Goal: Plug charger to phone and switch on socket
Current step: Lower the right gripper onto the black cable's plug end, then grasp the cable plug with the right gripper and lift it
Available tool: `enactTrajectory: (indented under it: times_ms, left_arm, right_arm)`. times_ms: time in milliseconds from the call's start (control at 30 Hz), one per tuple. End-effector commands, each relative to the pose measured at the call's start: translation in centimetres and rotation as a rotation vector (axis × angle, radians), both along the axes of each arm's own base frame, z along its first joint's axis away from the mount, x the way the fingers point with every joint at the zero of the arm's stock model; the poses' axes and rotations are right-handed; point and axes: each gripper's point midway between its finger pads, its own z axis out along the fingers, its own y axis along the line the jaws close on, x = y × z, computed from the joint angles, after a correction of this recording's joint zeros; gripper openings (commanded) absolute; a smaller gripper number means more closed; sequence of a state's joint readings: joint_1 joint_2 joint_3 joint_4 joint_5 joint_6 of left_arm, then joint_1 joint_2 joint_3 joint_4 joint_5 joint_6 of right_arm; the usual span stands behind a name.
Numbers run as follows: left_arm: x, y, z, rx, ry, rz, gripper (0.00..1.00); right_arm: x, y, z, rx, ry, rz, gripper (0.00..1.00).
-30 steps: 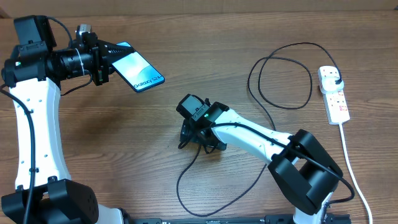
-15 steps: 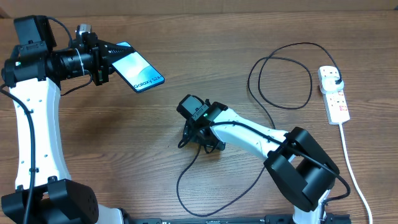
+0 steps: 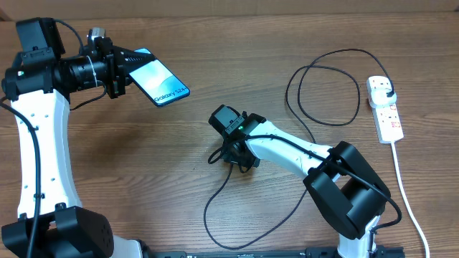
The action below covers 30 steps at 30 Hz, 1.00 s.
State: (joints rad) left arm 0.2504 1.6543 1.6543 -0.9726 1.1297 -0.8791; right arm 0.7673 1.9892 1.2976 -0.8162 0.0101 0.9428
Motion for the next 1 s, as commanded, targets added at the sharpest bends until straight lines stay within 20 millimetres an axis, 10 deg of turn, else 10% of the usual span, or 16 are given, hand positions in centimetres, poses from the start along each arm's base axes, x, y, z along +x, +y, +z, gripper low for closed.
enactTrajectory:
  times_ms: [0, 167, 667, 967]
  left_arm:
    - [-0.1, -0.1, 0.7, -0.019, -0.033, -0.024, 0.04]
    - [-0.1, -0.1, 0.7, -0.019, -0.032, -0.023, 0.04]
    - [-0.2, -0.2, 0.7, -0.021, -0.032, -0.024, 0.04]
    - [-0.1, -0.1, 0.7, -0.02, -0.033, -0.024, 0.04]
  right_arm:
    - [-0.4, -0.9, -2.1, -0.052, 0.034, -0.007, 0.21]
    - [-0.5, -0.8, -2.1, -0.05, 0.035, -0.006, 0.04]
    - [0.2, -0.1, -1.2, 0.036, 0.082, 0.016, 0.04]
    - [2.1, 2.0, 1.7, 0.428, 0.198, 0.105, 0.04]
